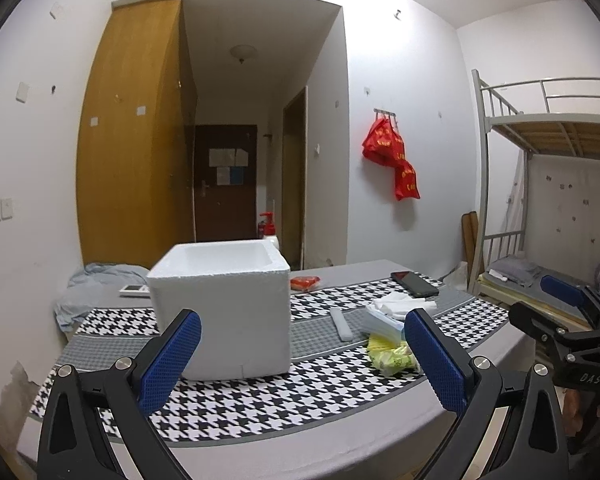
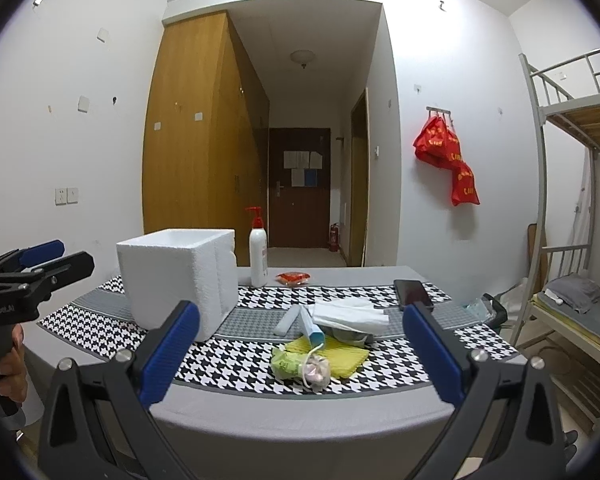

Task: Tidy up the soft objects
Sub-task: 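Move both grippers toward the white towel and green snack bag, then close the right gripper on the white towel and lift it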

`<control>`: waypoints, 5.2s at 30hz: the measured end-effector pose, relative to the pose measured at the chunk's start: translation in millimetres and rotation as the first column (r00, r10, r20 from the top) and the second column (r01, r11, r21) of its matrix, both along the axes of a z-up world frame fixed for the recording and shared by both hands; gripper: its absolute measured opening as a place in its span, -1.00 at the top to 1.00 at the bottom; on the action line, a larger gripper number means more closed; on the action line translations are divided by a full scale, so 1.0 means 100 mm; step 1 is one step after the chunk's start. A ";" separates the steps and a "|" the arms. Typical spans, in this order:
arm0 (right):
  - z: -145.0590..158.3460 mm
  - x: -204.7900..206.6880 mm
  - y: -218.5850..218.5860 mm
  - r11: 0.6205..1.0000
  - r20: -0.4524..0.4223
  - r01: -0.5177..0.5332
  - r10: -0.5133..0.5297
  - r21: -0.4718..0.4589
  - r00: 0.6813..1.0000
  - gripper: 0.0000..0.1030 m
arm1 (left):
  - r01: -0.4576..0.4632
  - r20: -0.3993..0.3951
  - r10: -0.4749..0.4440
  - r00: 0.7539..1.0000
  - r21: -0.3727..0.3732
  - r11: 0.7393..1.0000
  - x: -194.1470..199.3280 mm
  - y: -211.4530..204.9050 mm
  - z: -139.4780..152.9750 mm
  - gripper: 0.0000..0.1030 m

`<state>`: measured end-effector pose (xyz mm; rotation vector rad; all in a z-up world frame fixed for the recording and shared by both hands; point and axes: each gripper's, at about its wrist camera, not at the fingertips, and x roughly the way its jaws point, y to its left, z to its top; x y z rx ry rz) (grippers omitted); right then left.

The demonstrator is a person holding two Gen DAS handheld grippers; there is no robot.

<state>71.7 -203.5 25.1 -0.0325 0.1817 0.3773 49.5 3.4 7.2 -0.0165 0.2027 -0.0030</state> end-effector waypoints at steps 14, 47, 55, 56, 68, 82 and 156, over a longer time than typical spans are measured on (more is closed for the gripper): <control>-0.01 0.50 -0.08 0.999 -0.063 0.028 -0.030 -0.033 0.998 -0.99 | 0.049 -0.100 -0.051 0.994 -0.023 0.999 0.55 -0.09 -0.05 -0.98; -0.15 1.30 -0.55 0.988 -0.116 0.045 -0.028 0.150 0.993 -0.99 | 0.091 -0.206 -0.088 0.975 0.006 0.996 1.26 -0.53 -0.25 -0.98; -0.20 1.52 -0.51 0.995 -0.170 0.004 0.013 0.096 0.985 -0.99 | 0.076 -0.205 -0.071 0.976 0.019 0.997 1.36 -0.63 -0.25 -0.98; -0.21 1.53 -0.50 0.996 -0.170 0.005 0.010 0.087 0.985 -0.99 | 0.075 -0.205 -0.069 0.976 0.020 0.997 1.37 -0.63 -0.25 -0.98; -0.35 1.92 -0.37 0.997 -0.282 -0.078 0.069 -0.022 0.957 -0.99 | 0.185 -0.339 -0.174 0.925 0.001 0.983 1.72 -0.75 -0.53 -0.98; -0.49 2.22 -0.27 0.986 -0.333 -0.145 0.111 -0.080 0.936 -0.98 | 0.291 -0.489 -0.269 0.830 -0.032 0.956 2.02 -0.91 -0.87 -0.81; -0.45 1.94 -0.95 0.996 -0.435 -0.058 0.021 -0.073 0.900 0.77 | 0.703 -0.686 -0.487 0.540 0.050 0.709 2.21 -0.87 -1.17 -0.27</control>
